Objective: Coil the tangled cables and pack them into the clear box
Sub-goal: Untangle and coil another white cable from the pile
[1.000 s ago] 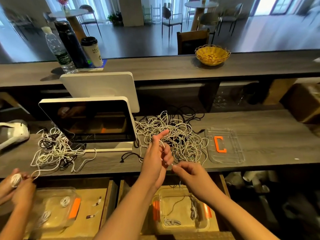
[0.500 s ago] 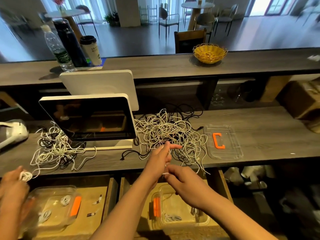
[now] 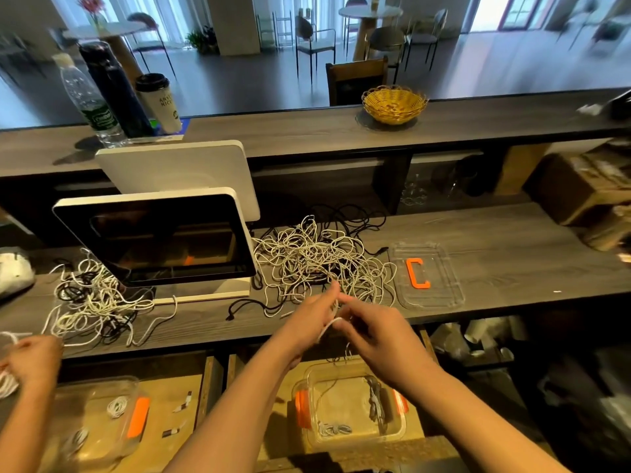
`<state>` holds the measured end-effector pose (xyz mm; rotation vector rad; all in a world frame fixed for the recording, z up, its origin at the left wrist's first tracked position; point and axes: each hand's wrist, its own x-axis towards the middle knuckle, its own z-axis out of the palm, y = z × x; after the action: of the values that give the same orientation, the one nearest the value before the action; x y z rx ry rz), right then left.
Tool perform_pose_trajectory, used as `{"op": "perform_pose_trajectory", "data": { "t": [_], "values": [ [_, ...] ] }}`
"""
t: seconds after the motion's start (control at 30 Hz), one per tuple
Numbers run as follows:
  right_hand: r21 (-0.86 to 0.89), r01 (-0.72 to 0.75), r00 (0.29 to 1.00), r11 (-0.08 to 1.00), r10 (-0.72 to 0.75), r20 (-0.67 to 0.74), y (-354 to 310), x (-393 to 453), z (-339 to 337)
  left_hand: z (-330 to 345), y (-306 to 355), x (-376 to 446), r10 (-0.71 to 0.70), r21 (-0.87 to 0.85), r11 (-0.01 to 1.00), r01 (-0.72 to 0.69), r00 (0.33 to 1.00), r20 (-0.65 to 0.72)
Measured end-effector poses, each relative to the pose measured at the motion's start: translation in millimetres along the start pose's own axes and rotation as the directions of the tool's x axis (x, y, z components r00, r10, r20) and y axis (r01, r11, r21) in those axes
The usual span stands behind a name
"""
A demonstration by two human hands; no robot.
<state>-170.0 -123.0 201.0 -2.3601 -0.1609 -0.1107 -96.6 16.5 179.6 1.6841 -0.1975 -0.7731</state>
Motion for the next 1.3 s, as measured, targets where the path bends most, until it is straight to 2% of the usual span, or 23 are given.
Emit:
{"op": "perform_pose_trajectory", "data": {
  "t": [0.1, 0.17, 0.23, 0.33, 0.4, 0.47, 0.6, 0.77, 0.9, 0.97, 1.1, 1.2, 1.3],
  "values": [
    [-0.113, -0.026, 0.996, 0.993, 0.016, -0.091, 13.8, 4.3, -10.6, 7.4, 2.7, -5.0, -0.174, 0.036, 0.985, 0.171, 0.981, 0.085],
    [-0.131, -0.025, 0.992, 0.991, 0.008, -0.129, 22.3, 7.9, -18.3, 8.4, 4.3, -7.2, -0.193, 0.046, 0.981, 0.188, 0.968, 0.161],
    [-0.124, -0.016, 0.988, 0.992, -0.003, -0.152, 28.5, 12.2, -27.1, 7.5, 7.1, -7.9, -0.155, 0.137, 0.983, 0.124, 0.958, 0.242],
    [-0.124, 0.000, 0.978, 0.992, -0.026, -0.206, 35.2, 16.5, -38.3, 8.0, 9.7, -8.0, -0.108, 0.403, 0.914, -0.045, 0.930, 0.350],
    [-0.170, -0.013, 0.969, 0.985, -0.030, -0.245, 38.5, 17.4, -42.5, 8.9, 6.9, -7.6, -0.104, 0.440, 0.895, -0.070, 0.928, 0.359],
    [-0.192, -0.032, 0.965, 0.981, -0.020, -0.262, 42.3, 17.3, -42.8, 9.1, 4.5, -7.0, -0.076, 0.376, 0.924, -0.064, 0.935, 0.345],
    [-0.088, -0.092, 0.958, 0.992, 0.064, -0.279, 53.7, 14.6, -38.1, 6.4, 3.7, -3.6, -0.023, 0.236, 0.970, -0.048, 0.957, 0.289],
    [-0.027, -0.174, 0.966, 0.984, 0.165, -0.200, 57.8, 7.6, -26.7, 0.5, -6.2, 1.1, 0.007, 0.120, 0.992, -0.025, 0.990, 0.141],
    [0.027, -0.238, 0.968, 0.971, 0.240, -0.071, 52.1, 5.3, -13.2, 8.5, -10.4, 0.4, 0.033, -0.197, 0.980, -0.033, 0.999, -0.006],
    [0.045, -0.241, 0.970, 0.970, 0.241, -0.007, 48.7, 2.8, -4.1, 12.4, -7.1, -2.2, 0.032, -0.404, 0.913, -0.055, 0.997, -0.063],
    [0.043, -0.214, 0.977, 0.976, 0.214, 0.010, 43.6, -0.5, 7.6, 11.6, -4.1, 1.7, 0.025, -0.720, 0.683, -0.125, 0.989, -0.147],
    [0.013, -0.235, 0.969, 0.972, 0.233, 0.081, 43.7, -3.8, 14.3, 6.9, -1.7, 6.2, 0.004, -0.828, 0.522, -0.204, 0.972, -0.237],
    [-0.005, -0.230, 0.962, 0.973, 0.228, 0.147, 44.2, -10.9, 24.5, 2.8, -3.2, 10.2, -0.038, -0.844, 0.475, -0.250, 0.952, -0.303]
  ]
}}
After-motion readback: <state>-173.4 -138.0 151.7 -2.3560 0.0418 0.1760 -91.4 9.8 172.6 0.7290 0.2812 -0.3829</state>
